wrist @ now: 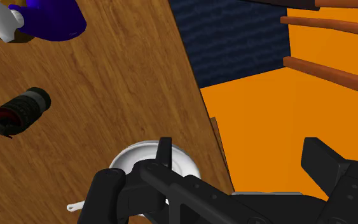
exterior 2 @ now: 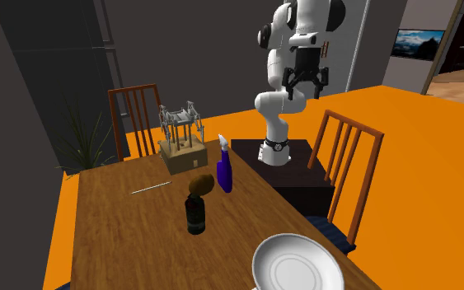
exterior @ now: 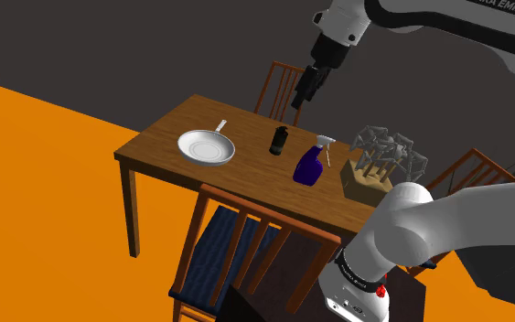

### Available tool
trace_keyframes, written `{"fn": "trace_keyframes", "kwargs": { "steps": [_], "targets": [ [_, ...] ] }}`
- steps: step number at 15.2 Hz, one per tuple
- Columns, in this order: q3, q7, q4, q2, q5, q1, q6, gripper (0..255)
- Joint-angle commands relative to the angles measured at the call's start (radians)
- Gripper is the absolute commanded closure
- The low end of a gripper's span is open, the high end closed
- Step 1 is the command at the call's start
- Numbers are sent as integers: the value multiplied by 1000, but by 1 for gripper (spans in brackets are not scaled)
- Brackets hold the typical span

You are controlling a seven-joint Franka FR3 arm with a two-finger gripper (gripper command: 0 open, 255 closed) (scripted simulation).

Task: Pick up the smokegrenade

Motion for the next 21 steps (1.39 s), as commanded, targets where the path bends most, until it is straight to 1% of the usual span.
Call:
{"fn": "trace_keyframes", "kwargs": {
  "steps": [1, 7, 13, 17, 21],
  "targets": [
    [0, 0, 0, 0, 0, 0, 0, 0],
    [-99, -95, -49, 87, -43, -37, 131, 0],
    [-200, -192, -56, 215, -68, -66, 262, 0],
    [-267, -261, -36, 321, -66, -80, 345, 0],
    [-332, -337, 2, 441, -44, -90, 421, 0]
  ]
}}
